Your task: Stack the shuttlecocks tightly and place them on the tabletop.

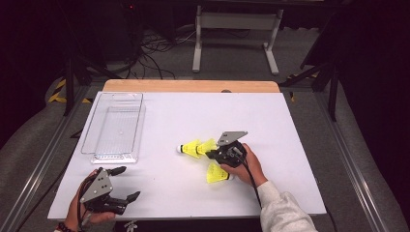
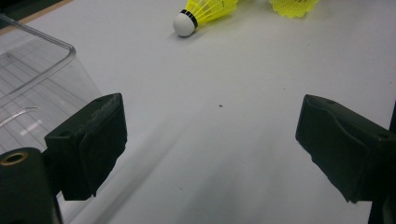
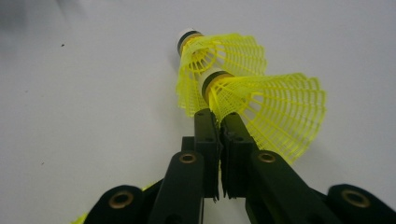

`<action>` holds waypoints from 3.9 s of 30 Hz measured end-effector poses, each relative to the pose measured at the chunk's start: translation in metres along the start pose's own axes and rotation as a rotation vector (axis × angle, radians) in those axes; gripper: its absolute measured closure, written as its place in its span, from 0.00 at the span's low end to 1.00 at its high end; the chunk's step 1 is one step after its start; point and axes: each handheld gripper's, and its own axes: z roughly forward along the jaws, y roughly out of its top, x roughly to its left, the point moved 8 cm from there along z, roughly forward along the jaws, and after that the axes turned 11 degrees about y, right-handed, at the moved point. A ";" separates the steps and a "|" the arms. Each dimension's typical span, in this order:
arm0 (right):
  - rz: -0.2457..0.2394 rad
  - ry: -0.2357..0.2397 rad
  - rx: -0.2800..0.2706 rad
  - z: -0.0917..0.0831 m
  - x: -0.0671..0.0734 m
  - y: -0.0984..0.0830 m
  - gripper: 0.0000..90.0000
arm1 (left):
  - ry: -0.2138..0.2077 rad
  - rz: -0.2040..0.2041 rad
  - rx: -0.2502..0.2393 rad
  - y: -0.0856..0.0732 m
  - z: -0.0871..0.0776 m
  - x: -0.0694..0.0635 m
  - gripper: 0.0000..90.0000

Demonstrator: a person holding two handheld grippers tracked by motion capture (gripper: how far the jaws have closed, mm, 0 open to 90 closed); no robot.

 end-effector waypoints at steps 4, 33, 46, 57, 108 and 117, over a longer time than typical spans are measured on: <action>0.008 -0.002 0.009 0.002 -0.001 -0.001 0.88 | -0.001 -0.001 0.002 0.000 0.000 0.000 0.11; 0.060 0.011 0.001 -0.008 0.000 0.001 1.00 | 0.002 0.008 0.011 -0.001 0.001 0.000 0.12; 0.046 0.046 -0.032 -0.004 0.006 0.009 1.00 | -0.004 0.007 0.013 -0.001 0.002 -0.001 0.12; 0.036 0.076 -0.028 0.008 0.010 0.013 1.00 | -0.011 0.008 0.018 -0.001 0.003 -0.002 0.12; 0.019 -0.028 -0.005 -0.010 0.010 0.015 0.61 | -0.014 0.015 0.012 0.000 0.002 -0.002 0.12; 0.012 -0.039 -0.002 -0.018 0.013 0.015 0.59 | -0.013 0.016 0.012 0.000 0.002 -0.002 0.12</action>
